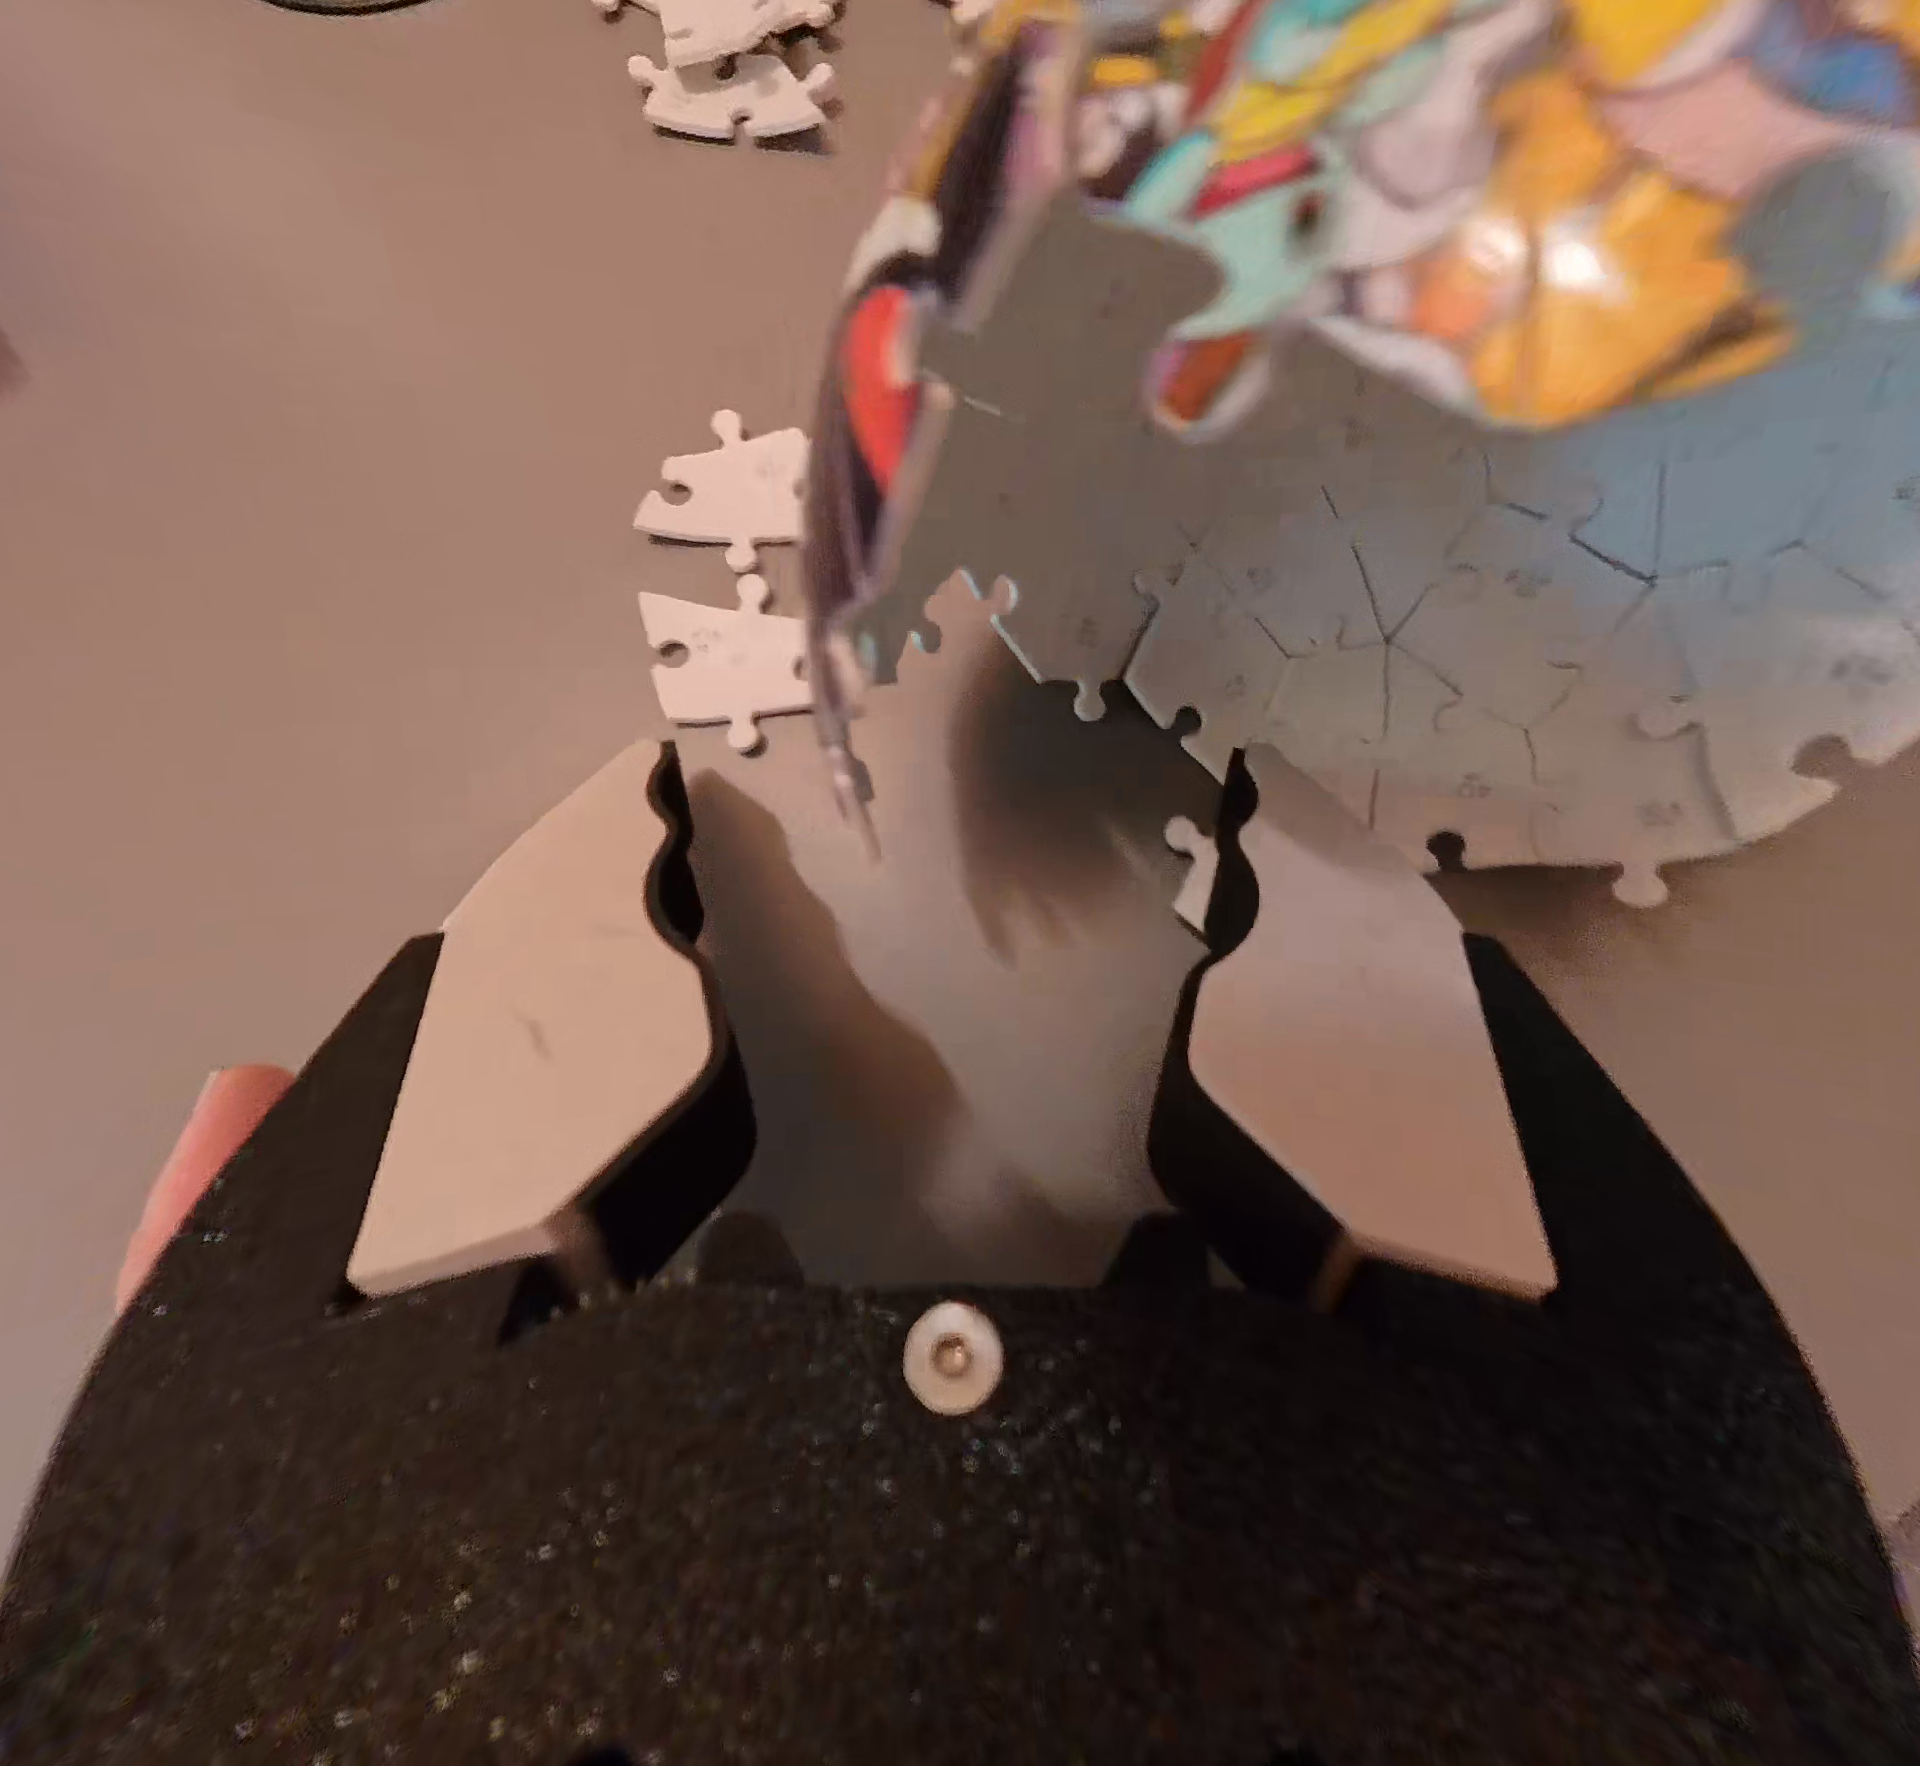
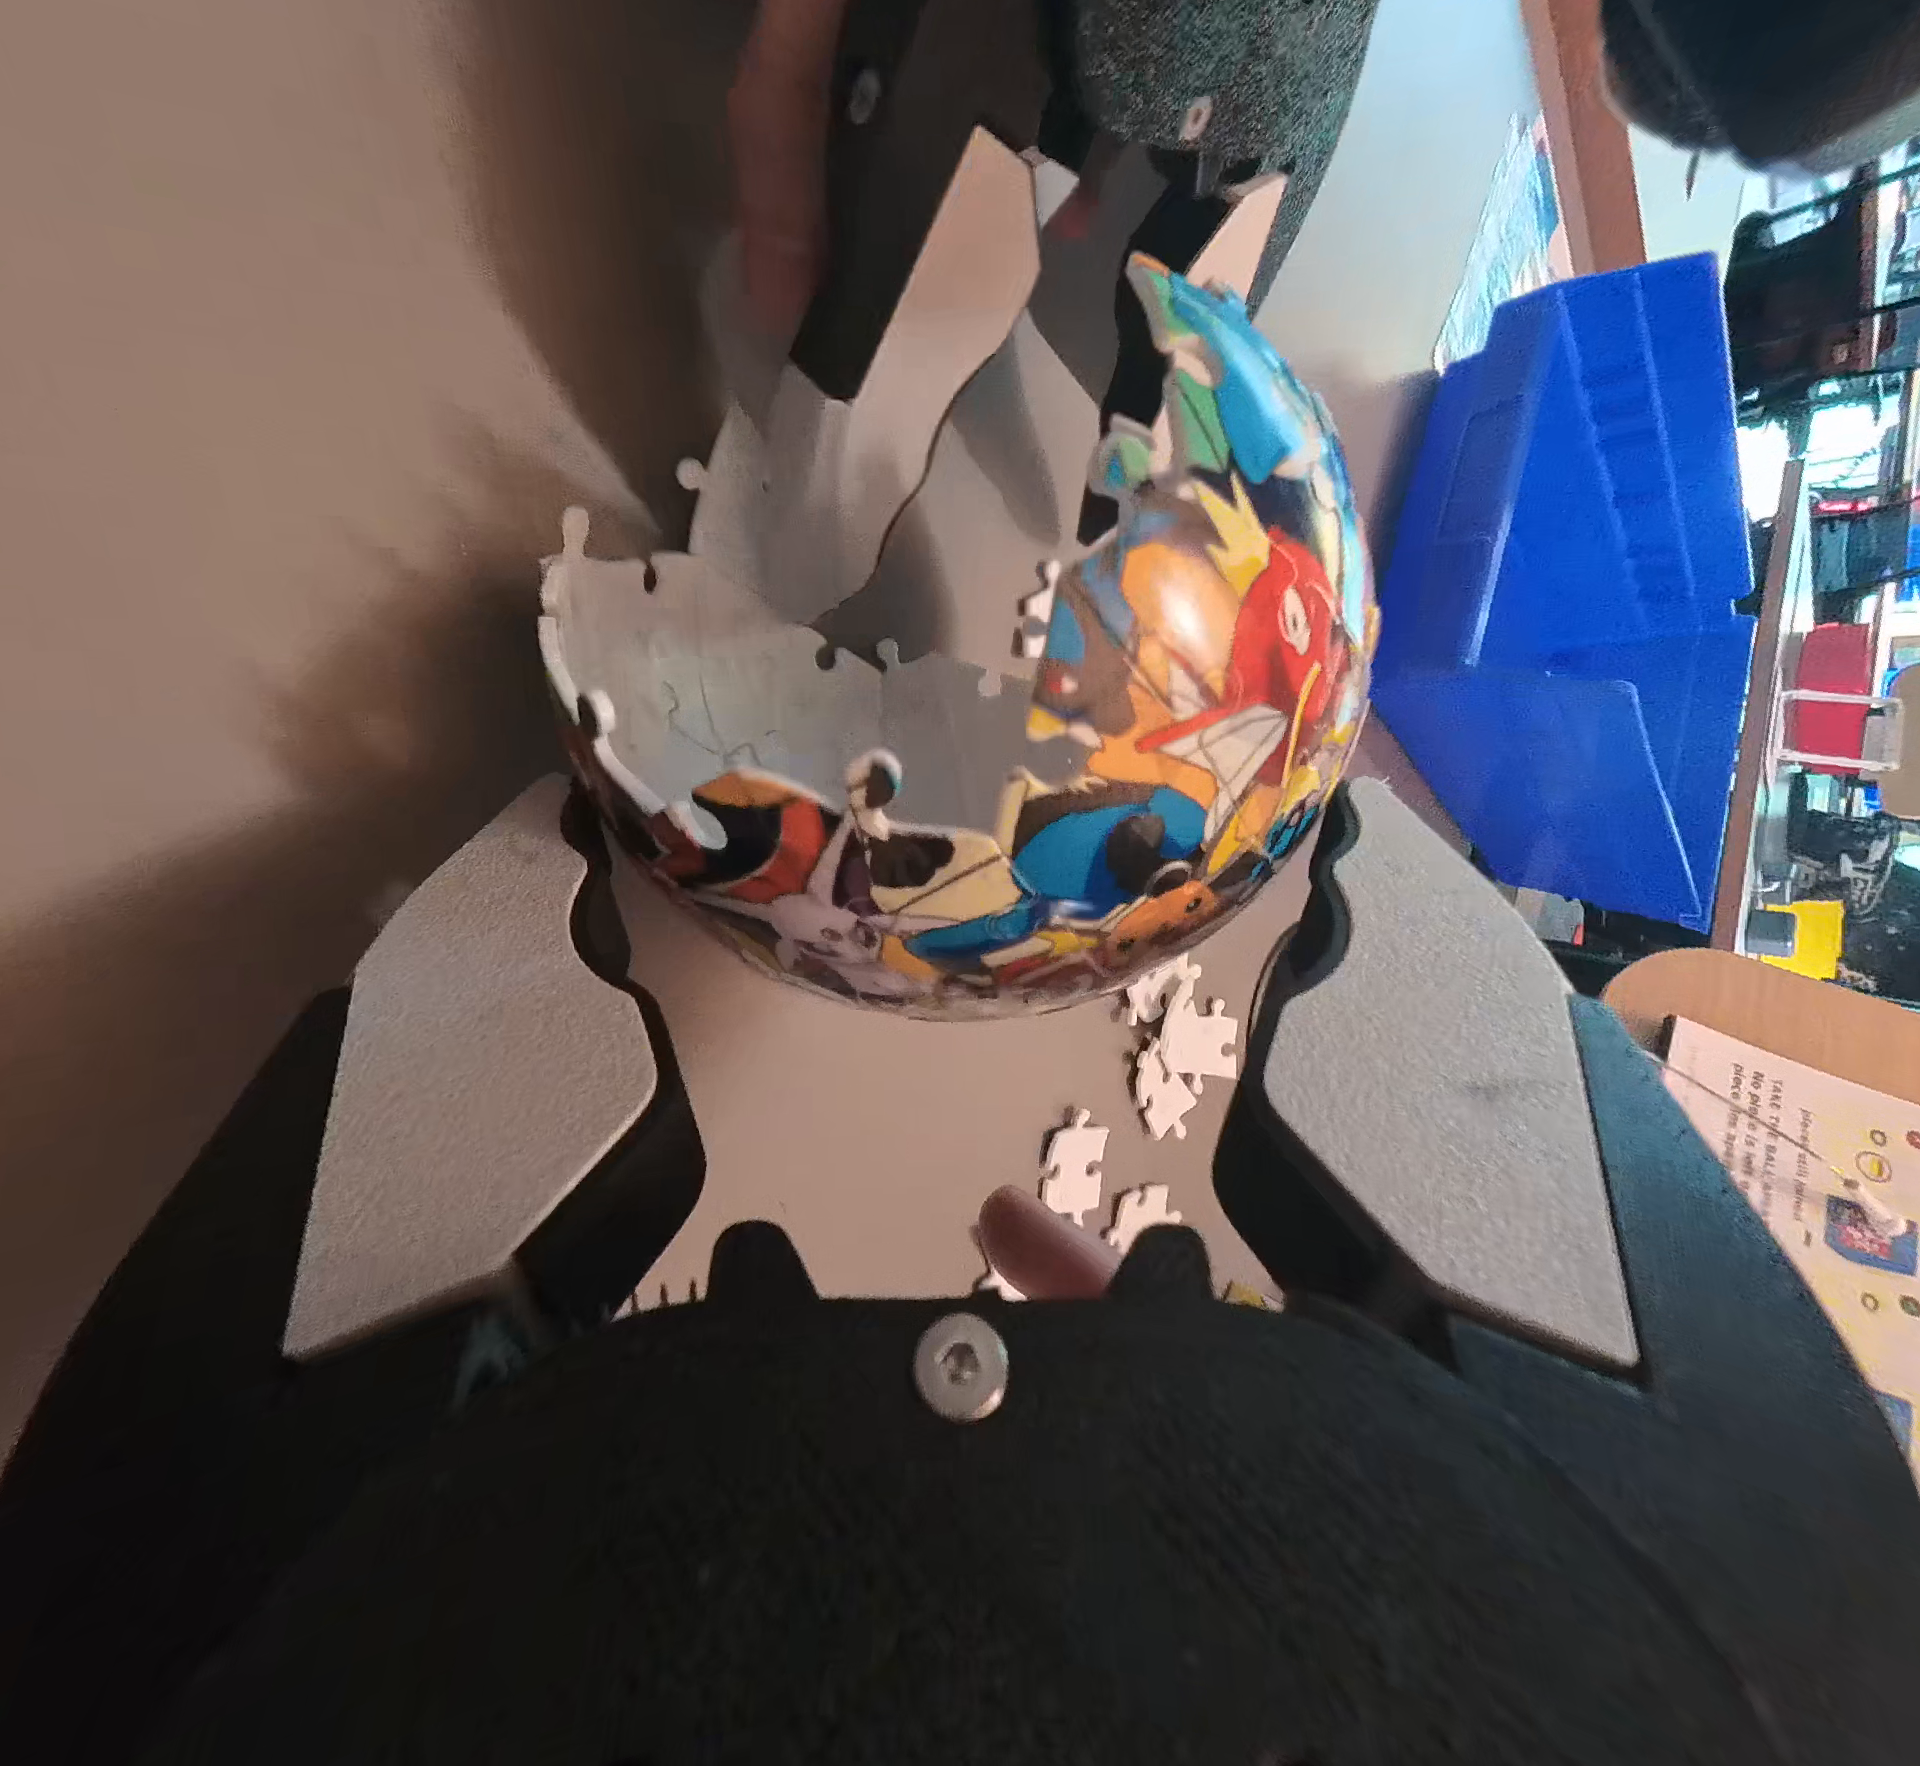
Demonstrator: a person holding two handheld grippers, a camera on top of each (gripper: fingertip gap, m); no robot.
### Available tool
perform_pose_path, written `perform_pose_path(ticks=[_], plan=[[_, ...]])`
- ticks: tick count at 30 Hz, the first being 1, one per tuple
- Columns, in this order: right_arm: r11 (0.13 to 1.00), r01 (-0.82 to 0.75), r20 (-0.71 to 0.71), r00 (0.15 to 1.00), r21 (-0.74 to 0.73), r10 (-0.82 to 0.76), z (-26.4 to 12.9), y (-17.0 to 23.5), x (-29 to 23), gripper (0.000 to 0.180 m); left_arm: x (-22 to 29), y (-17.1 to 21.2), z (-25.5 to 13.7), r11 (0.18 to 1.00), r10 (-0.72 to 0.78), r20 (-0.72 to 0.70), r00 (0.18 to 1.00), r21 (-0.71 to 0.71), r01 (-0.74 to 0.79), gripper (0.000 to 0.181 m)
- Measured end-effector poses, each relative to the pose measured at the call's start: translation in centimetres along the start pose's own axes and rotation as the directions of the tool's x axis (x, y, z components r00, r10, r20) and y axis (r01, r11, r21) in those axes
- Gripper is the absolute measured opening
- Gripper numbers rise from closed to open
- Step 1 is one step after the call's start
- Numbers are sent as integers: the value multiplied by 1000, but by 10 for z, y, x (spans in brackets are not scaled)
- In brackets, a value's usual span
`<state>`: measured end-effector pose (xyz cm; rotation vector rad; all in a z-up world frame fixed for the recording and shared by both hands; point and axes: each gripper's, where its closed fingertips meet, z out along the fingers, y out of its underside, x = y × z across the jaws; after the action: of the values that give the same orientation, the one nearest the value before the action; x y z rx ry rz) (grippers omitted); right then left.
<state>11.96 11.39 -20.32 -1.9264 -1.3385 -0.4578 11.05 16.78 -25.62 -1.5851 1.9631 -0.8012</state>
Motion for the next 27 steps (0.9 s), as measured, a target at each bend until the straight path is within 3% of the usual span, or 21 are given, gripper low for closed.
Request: perform_pose_path(ticks=[1, 8, 20, 21, 27], plan=[[1000, 2, -2, 1000, -8, -2, 0, 2, 0, 126, -3, -2, 0, 1000, -12, 8, 1000, 9, 12, 95], [999, -33, 8, 999, -33, 33, 3, 11, 2, 127, -20, -25, 14, 998, -44, 67, 997, 49, 41, 93], [991, -129, 37, 991, 14, 129, 7, 24, 7, 123, -34, -23, 16, 994, 101, 99, 990, -53, -96, 104], [991, -133, 37, 990, 18, 133, 7, 23, 8, 123, -36, -25, 12, 995, 99, 104, 990, -44, -95, 98], [991, -135, 27, 991, 24, 135, 5, 22, 10, 122, -28, -22, -5, 997, 64, -5, 998, -38, -64, 98]])
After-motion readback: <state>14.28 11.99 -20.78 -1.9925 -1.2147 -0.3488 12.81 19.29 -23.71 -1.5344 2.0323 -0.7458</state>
